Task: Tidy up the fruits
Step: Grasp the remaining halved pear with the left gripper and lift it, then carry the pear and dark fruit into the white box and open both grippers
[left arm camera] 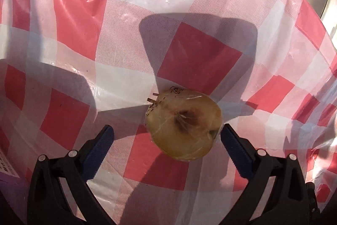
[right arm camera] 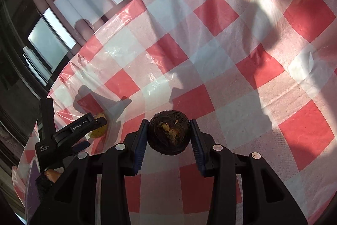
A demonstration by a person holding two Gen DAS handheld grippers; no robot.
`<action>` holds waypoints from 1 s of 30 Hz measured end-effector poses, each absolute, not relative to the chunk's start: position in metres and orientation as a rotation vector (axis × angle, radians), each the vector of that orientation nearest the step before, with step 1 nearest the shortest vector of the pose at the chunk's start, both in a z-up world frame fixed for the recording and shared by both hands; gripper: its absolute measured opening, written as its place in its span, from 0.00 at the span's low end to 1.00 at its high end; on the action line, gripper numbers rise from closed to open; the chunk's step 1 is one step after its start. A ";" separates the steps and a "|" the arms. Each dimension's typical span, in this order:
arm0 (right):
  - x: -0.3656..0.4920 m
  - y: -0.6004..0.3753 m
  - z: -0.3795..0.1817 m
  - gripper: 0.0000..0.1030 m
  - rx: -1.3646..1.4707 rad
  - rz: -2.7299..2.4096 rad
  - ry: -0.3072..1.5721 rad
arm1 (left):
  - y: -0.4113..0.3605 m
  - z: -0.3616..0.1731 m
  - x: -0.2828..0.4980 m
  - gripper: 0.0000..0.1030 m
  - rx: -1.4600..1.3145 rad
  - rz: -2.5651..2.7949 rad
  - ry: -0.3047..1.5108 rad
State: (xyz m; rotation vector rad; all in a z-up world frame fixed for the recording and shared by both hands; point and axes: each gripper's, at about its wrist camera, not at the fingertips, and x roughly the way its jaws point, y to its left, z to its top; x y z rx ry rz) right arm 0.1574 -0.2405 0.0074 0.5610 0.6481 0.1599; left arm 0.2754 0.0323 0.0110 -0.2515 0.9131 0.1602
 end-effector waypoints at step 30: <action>0.160 -0.240 0.007 0.38 0.553 0.180 0.660 | 0.028 0.027 0.049 0.62 -0.324 -0.106 0.663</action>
